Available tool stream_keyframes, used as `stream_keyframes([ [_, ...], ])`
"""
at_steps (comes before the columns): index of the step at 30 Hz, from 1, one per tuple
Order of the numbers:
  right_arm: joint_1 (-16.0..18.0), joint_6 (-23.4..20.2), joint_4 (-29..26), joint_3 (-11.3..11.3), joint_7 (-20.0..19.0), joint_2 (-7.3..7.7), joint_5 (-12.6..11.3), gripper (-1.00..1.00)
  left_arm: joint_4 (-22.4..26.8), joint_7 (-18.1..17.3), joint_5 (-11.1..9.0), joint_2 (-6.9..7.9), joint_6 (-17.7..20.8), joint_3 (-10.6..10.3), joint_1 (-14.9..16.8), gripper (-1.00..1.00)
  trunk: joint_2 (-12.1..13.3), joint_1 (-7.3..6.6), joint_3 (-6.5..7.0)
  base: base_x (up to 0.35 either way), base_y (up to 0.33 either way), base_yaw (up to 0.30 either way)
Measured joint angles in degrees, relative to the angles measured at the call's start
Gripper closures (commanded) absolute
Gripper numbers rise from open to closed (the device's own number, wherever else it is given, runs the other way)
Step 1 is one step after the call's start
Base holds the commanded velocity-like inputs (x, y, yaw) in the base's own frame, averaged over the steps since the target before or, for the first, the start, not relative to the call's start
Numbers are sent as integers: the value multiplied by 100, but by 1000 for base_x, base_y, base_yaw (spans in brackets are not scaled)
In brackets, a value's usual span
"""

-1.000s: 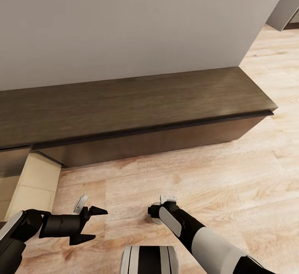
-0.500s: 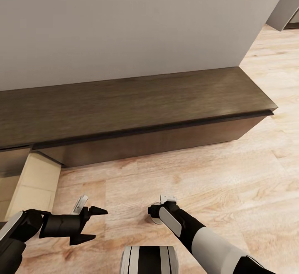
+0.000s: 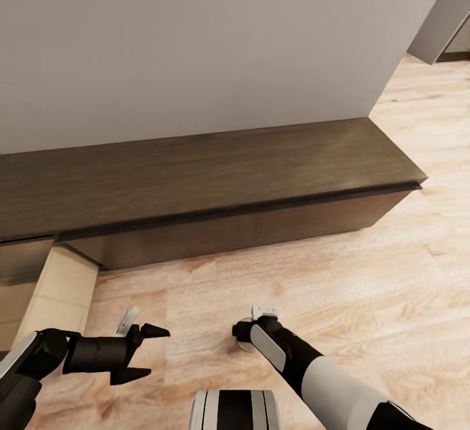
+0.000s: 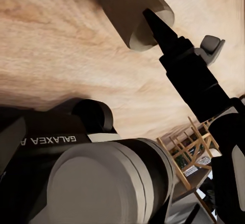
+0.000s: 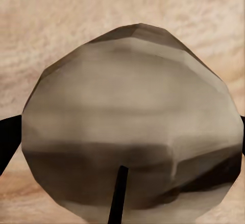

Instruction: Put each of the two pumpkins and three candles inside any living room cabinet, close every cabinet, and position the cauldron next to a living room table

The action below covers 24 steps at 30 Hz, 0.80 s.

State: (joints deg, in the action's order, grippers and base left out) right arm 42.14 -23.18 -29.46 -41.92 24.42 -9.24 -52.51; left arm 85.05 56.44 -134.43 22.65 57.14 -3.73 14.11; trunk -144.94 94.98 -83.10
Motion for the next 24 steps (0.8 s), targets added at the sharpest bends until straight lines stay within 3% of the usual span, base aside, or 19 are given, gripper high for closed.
stream_keyframes([
  [14,0,-108,10,8,-52,27,-18,100,0,-5,0,25,-4,-2,0,-100,19,-36,310,-8,0,0],
  [20,-1,-687,-3,84,-66,41,-93,100,0,-9,0,24,0,-11,0,-100,27,-49,443,-224,0,0],
  [24,0,-804,-45,95,-62,40,-65,100,0,-9,0,32,0,2,0,-100,32,-62,532,-35,0,0],
])
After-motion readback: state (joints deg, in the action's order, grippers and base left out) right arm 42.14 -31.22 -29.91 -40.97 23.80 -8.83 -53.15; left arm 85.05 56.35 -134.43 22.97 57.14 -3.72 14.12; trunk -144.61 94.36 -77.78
